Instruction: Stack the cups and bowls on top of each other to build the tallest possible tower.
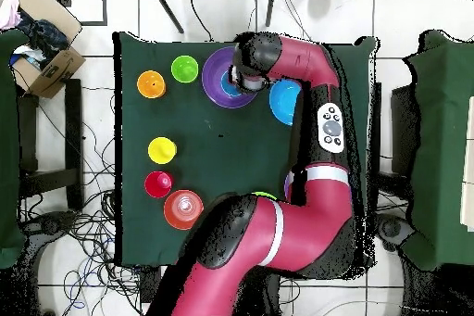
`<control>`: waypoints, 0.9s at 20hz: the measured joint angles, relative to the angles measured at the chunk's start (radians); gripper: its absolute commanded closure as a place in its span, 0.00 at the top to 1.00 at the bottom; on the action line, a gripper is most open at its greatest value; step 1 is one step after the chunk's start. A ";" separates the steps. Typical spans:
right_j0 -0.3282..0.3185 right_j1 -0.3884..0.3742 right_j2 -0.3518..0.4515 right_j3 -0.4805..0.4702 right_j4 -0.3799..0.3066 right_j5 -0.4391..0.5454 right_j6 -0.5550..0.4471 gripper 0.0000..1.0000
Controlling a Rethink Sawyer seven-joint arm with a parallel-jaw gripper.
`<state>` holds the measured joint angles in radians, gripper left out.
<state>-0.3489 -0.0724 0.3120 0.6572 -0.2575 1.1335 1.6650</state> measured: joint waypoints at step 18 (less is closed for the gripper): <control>-0.050 -0.130 -0.020 0.225 -0.019 0.005 -0.005 0.00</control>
<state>-0.3986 -0.2025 0.2921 0.8821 -0.2766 1.1381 1.6602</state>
